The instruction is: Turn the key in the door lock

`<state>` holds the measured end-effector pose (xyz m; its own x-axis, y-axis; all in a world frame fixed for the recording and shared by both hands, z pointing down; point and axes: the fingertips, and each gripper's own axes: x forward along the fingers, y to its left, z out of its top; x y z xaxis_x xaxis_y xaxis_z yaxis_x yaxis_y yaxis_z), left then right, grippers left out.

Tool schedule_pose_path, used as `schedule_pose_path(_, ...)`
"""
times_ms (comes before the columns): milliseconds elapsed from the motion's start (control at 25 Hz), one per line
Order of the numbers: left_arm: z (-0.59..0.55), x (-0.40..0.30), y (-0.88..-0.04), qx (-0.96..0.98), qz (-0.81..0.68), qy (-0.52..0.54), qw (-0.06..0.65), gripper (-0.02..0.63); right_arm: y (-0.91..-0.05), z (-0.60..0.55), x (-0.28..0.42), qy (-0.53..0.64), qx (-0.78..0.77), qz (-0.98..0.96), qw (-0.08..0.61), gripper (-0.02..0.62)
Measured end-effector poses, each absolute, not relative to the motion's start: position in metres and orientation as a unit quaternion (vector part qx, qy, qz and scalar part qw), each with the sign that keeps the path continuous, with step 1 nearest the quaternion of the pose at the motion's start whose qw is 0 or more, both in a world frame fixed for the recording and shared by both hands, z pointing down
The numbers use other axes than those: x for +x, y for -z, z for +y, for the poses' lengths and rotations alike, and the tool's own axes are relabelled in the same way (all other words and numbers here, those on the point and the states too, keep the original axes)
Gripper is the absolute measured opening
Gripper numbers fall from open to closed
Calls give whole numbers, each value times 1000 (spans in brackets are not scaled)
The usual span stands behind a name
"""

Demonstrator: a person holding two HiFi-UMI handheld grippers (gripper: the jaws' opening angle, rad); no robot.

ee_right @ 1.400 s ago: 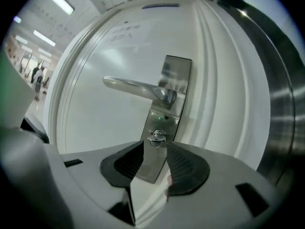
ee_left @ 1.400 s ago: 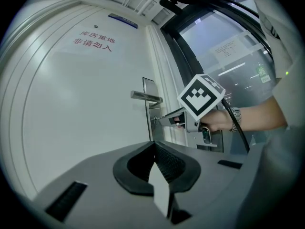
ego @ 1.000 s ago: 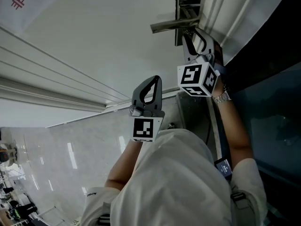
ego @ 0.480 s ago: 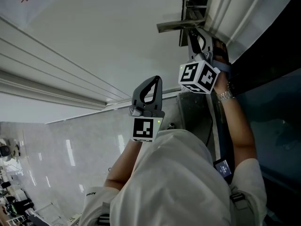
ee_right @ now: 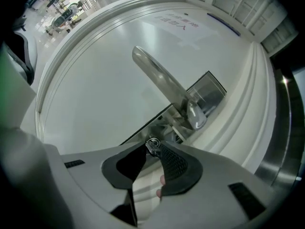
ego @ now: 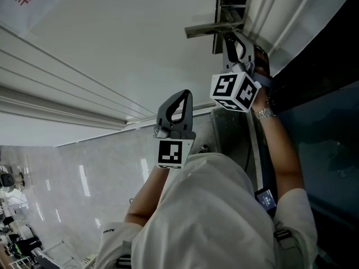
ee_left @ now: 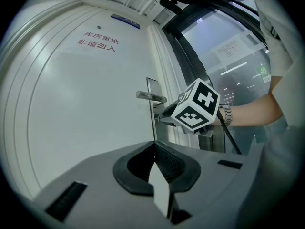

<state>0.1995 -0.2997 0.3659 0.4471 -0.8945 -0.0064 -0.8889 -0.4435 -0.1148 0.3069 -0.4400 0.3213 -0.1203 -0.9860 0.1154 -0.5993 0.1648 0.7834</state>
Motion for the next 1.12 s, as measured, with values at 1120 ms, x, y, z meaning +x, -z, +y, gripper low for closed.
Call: schedule_pose_path(1120, -300, 195, -366, -845, 531, 31, 52, 8, -319, -444, 319, -69, 594, -800, 40, 9)
